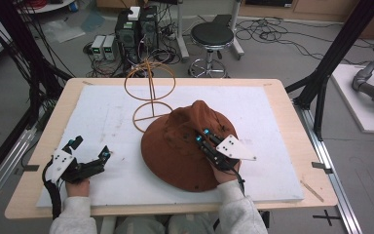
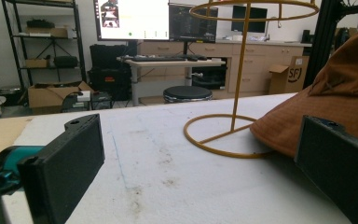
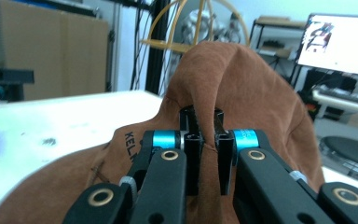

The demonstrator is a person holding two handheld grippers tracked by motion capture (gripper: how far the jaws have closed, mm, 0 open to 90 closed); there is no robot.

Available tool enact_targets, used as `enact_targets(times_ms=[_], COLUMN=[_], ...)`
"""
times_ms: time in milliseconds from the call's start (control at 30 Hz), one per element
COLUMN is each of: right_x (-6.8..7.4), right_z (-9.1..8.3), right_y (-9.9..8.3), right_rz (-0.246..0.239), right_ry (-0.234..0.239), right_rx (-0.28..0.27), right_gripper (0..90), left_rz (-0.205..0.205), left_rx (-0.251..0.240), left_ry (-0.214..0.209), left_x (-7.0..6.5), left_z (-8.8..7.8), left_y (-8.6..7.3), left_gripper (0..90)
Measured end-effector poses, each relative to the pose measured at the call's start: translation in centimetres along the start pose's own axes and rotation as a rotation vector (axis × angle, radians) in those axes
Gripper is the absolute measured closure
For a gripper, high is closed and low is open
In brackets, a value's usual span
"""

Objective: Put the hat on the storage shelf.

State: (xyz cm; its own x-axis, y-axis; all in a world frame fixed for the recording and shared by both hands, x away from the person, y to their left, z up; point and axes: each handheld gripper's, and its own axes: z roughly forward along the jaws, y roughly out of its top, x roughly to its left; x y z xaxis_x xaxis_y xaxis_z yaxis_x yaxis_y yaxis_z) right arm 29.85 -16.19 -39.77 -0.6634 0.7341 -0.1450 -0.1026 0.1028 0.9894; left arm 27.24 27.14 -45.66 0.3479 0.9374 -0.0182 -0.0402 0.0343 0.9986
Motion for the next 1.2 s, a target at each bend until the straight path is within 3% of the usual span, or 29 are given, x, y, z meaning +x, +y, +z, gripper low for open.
enact_targets(times_ms=[400,1200], right_x=[-0.5,-1.7], right_z=[-0.8,-2.7], right_y=[1.3,5.3], right_rz=[0.027,-0.027], right_ry=[-0.045,-0.099], right_rx=[-0.094,-0.209], right_gripper=[87.9,87.9], left_rz=[-0.002,-0.002], left_rx=[0.003,0.001], left_ry=[0.0,-0.003], left_x=[0.0,0.0], left_z=[0.0,0.0], left_y=[0.0,0.0], left_gripper=[1.8,1.8])
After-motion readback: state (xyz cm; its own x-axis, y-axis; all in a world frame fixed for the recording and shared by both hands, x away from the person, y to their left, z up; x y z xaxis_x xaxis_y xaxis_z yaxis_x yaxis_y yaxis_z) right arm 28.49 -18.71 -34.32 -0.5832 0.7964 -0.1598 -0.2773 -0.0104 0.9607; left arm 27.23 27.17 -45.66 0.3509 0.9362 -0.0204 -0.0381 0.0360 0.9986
